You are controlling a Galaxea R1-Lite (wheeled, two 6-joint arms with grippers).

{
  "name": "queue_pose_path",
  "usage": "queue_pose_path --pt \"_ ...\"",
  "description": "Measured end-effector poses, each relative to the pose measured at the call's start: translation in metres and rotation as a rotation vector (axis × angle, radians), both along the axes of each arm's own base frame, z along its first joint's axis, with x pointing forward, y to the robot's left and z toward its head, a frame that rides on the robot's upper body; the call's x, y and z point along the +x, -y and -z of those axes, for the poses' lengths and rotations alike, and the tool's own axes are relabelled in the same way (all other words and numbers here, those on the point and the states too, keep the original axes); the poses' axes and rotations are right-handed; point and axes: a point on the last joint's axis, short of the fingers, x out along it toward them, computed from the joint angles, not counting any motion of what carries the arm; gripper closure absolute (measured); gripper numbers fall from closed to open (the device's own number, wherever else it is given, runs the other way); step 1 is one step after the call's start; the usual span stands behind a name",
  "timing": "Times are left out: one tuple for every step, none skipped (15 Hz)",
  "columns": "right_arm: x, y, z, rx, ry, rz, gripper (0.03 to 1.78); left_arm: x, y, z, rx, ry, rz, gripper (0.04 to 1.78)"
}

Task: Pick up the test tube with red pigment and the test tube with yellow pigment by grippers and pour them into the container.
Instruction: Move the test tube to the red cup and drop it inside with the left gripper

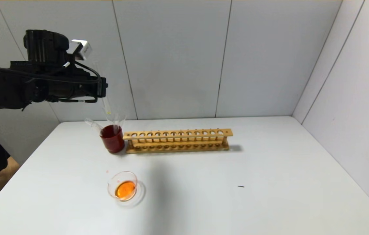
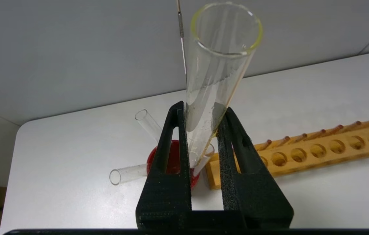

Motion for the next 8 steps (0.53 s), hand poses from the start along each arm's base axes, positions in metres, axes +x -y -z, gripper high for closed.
queue_pose_path --pt "0.0 0.0 0.0 0.0 0.0 0.0 0.06 0.006 -0.002 0.003 0.001 -0.004 -0.007 1.52" --pt "0.0 0.0 0.0 0.0 0.0 0.0 0.06 0.012 -0.004 0.006 0.002 -0.008 -0.014 1.52" --pt "0.0 0.0 0.0 0.0 0.0 0.001 0.06 0.016 -0.006 0.008 0.002 -0.01 -0.021 1.52" --pt "0.0 0.0 0.0 0.0 0.0 0.0 0.06 0.02 -0.008 0.011 0.003 -0.016 -0.028 1.52" --pt "0.0 0.0 0.0 0.0 0.0 0.0 0.06 0.023 -0.009 0.014 0.003 -0.019 -0.033 1.52" --pt "0.0 0.0 0.0 0.0 0.0 0.0 0.06 0.027 -0.01 0.017 0.002 -0.02 -0.037 1.52" --pt "0.0 0.0 0.0 0.0 0.0 0.0 0.06 0.031 -0.012 0.02 0.002 -0.021 -0.041 1.52" --pt "0.0 0.0 0.0 0.0 0.0 0.0 0.06 0.033 -0.013 0.024 0.003 -0.029 -0.044 1.52"
